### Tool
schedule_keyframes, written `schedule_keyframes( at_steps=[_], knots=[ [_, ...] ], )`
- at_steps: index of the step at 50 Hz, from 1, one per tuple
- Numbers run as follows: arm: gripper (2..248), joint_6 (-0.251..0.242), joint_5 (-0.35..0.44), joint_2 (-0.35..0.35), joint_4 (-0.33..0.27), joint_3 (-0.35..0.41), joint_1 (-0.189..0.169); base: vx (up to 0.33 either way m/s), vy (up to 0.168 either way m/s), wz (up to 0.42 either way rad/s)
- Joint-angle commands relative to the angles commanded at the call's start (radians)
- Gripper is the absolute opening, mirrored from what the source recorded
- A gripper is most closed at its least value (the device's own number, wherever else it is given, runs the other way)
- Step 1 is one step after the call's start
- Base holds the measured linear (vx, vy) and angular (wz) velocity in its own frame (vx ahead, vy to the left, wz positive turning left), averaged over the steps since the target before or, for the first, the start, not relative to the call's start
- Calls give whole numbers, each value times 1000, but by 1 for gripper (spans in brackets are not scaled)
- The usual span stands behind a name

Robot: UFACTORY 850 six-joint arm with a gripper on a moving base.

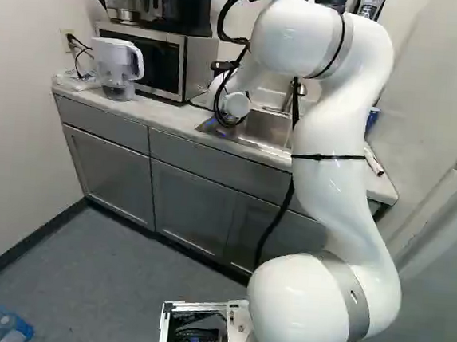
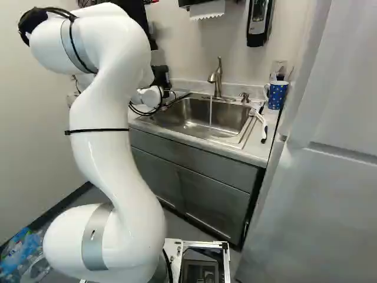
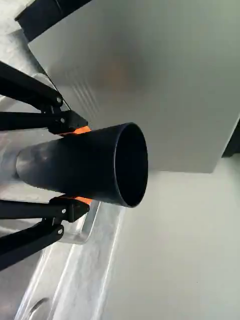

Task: Rinse the cup and place it in the tray

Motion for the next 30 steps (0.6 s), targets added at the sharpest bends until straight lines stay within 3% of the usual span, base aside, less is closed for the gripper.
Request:
schedule_keyframes(
  at_steps=[30],
  knots=[
    [126,0,-8,-18,0,-4,0,0,0,0]
  ],
)
